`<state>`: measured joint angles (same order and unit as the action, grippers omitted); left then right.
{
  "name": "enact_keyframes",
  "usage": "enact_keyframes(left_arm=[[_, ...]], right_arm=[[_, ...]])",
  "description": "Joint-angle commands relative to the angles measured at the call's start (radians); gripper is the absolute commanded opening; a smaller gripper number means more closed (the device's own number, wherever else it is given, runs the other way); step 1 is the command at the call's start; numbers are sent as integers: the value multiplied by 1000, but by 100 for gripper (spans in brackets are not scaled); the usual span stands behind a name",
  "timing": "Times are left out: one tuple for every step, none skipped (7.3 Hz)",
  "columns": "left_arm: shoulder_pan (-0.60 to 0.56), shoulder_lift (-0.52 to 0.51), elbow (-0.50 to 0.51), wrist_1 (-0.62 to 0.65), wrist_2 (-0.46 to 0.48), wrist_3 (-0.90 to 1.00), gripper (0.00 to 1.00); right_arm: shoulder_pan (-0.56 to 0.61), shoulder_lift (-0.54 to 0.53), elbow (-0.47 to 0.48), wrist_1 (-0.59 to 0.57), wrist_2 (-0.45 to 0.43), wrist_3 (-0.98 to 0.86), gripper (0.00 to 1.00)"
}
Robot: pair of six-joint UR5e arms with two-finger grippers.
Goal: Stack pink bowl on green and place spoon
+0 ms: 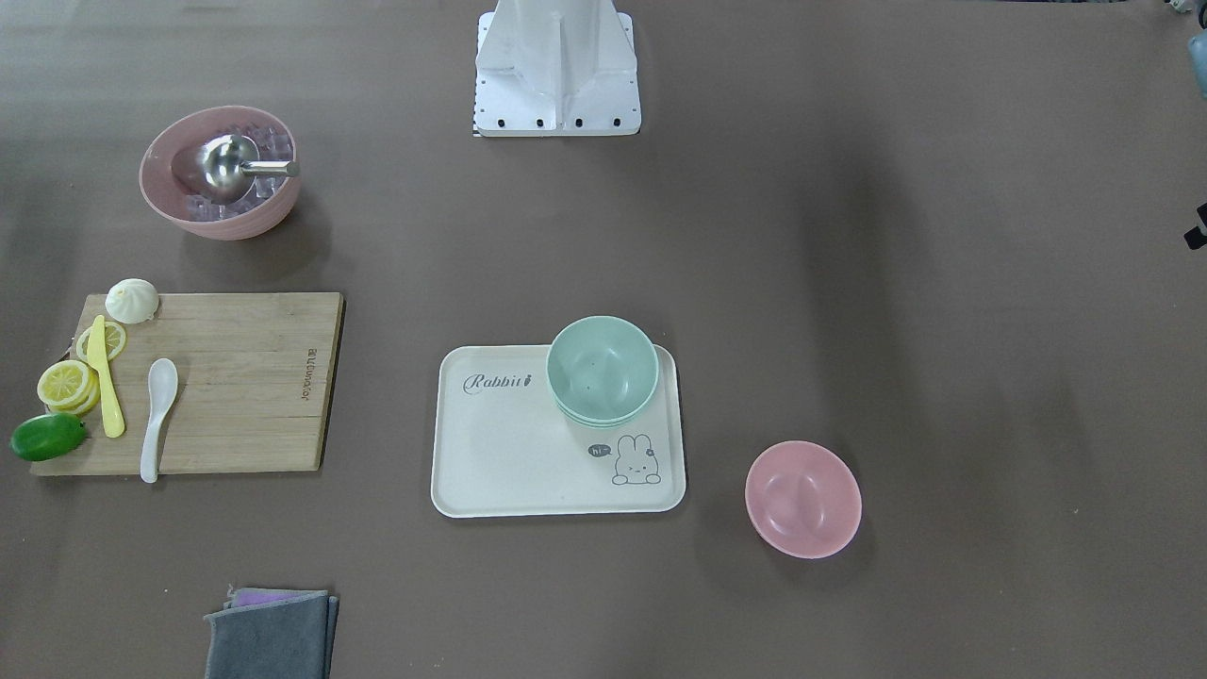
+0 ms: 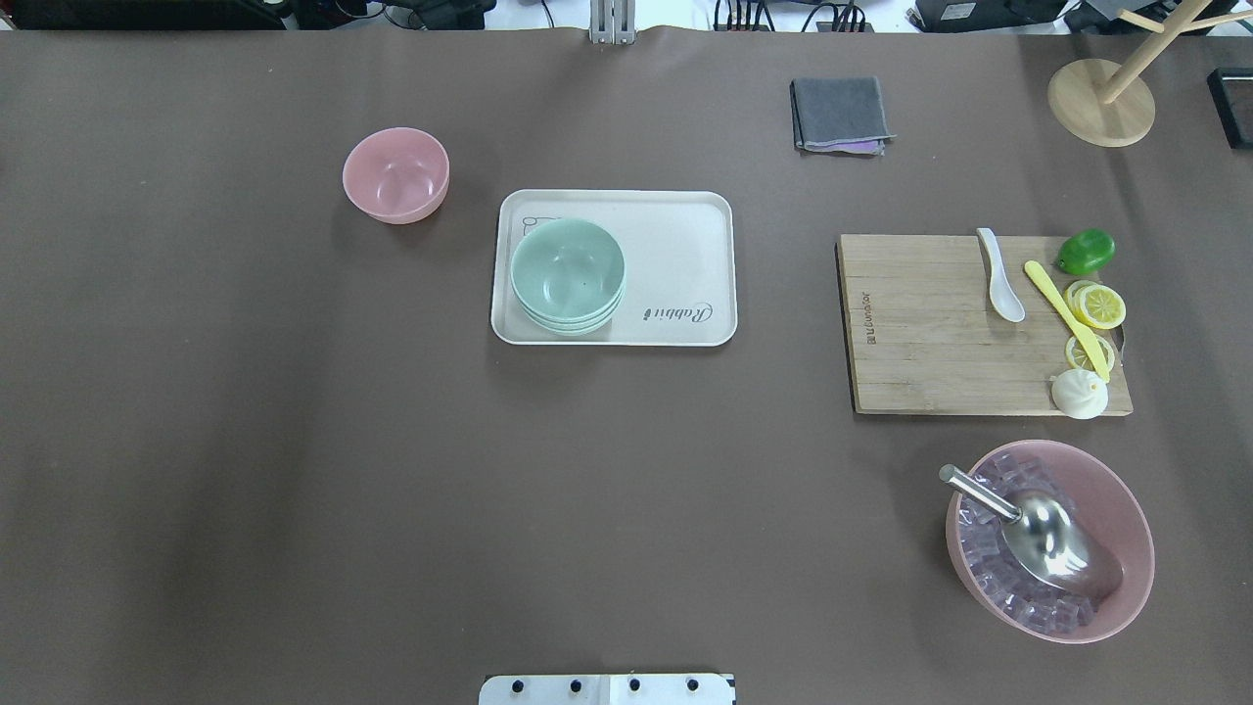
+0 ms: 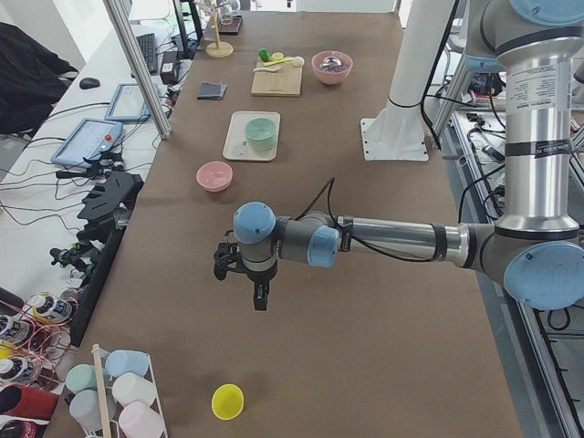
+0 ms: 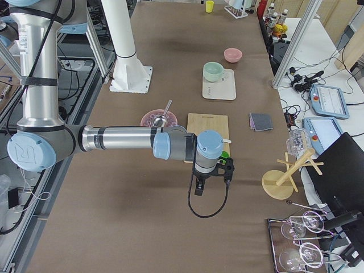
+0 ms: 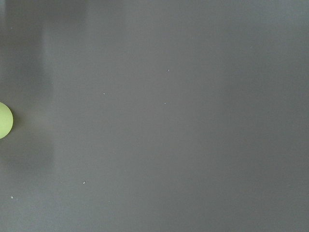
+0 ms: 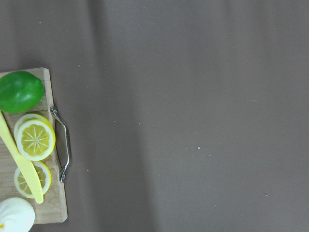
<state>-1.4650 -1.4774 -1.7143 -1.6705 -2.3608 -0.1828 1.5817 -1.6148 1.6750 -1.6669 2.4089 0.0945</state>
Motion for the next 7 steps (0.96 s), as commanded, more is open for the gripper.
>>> enact_keyframes(left_arm=[[0, -1, 1, 0, 0, -1, 98], [0, -1, 1, 0, 0, -1, 98], [0, -1, 1, 0, 0, -1, 98], [0, -1, 1, 0, 0, -1, 98], [0, -1, 1, 0, 0, -1, 98], [0, -1, 1, 0, 0, -1, 98], [0, -3, 2, 0, 5, 0, 98]], right_arm=[[0, 1, 0, -1, 4, 2, 100], [0, 1, 0, 1, 4, 2, 100], [0, 1, 0, 1, 4, 2, 100], [0, 1, 0, 1, 4, 2, 100], [0, 1, 6, 1, 4, 2, 100], [0, 0, 14, -1, 4, 4, 100], [0, -5, 17, 1, 4, 4, 100]])
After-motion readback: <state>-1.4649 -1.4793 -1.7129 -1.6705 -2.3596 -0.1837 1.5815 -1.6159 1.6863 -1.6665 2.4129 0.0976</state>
